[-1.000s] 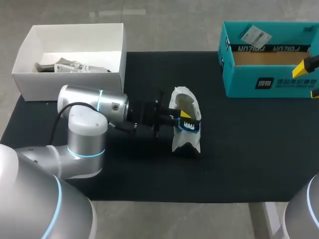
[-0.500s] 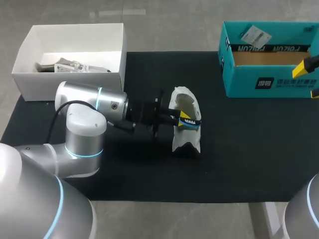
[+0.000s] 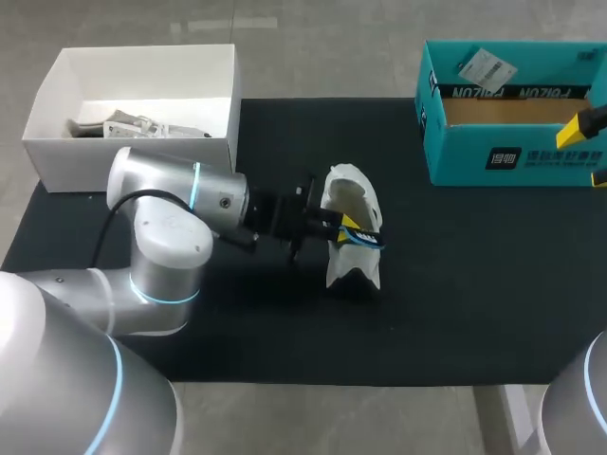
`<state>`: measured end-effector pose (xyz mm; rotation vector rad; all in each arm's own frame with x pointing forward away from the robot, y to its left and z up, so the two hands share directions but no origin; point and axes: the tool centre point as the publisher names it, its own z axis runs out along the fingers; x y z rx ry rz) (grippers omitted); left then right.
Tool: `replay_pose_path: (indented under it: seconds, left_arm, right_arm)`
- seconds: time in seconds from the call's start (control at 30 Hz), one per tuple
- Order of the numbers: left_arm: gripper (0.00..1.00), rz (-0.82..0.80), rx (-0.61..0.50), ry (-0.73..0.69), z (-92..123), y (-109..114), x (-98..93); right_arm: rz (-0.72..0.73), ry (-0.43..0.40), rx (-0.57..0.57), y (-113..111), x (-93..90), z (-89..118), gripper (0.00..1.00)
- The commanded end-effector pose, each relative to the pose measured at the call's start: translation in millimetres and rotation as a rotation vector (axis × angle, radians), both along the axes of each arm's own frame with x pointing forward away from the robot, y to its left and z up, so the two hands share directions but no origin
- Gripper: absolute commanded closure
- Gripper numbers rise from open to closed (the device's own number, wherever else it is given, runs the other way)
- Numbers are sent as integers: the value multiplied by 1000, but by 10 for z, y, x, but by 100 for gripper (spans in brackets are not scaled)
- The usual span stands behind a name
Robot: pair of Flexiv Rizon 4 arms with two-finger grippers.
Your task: Take the shoe out of the shoebox, open the shoe tongue, remove and reinsert the insole, then place the shoe into the shoebox
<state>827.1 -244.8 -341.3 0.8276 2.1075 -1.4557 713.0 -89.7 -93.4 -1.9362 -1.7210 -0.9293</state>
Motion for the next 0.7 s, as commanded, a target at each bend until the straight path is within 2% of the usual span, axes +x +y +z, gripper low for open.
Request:
replay_pose_path:
  seconds: [0.03, 0.7]
  left_arm:
    - [100, 2, 18, 9, -56, -46, 62]
    - [100, -7, 18, 26, -59, -53, 56]
  right_arm:
    - [2, 3, -1, 0, 20, -2, 0]
    - [2, 3, -1, 0, 20, -2, 0]
